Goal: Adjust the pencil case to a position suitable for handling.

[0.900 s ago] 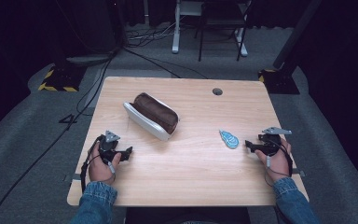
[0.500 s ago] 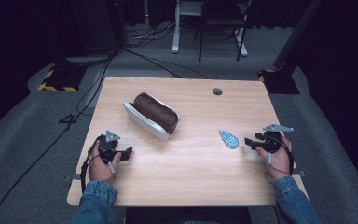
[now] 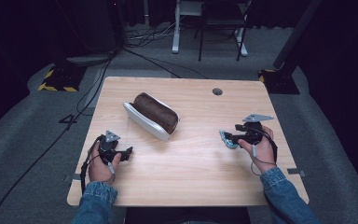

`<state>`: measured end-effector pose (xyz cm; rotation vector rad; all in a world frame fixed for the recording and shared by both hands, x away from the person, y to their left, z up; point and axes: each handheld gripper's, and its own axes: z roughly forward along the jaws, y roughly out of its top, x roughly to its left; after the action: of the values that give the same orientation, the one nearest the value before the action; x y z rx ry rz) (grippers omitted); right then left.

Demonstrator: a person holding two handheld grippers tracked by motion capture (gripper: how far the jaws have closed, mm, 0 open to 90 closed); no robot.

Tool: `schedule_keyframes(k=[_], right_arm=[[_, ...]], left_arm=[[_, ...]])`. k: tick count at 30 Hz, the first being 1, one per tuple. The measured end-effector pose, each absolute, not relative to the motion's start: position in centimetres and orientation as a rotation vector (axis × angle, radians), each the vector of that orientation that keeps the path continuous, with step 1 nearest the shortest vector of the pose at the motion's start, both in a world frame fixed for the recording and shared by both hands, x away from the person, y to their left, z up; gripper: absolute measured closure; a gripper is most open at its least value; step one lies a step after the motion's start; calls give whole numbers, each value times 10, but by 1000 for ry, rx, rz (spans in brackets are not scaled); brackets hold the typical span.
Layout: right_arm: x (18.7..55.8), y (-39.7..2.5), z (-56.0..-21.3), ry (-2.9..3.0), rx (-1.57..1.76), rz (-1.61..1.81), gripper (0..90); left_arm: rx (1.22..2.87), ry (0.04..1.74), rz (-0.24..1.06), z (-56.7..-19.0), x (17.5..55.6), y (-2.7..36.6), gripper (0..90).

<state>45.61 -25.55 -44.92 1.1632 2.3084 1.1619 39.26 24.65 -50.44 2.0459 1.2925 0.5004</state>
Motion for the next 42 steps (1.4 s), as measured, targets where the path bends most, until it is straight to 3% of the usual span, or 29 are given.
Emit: schedule_keyframes(k=[11,25,42], right_arm=[[469,-195,-433,2373,1037,1212,226],[485,-153,-434,2419,996,1232,165],[507,-109,-439,2461,1013,1273,162]], left_arm=[[2052,1280,502,-504,392,247,224],[2051,1282,495,-504,393,248,217],[2052,1281,494,-504,393,247,217]])
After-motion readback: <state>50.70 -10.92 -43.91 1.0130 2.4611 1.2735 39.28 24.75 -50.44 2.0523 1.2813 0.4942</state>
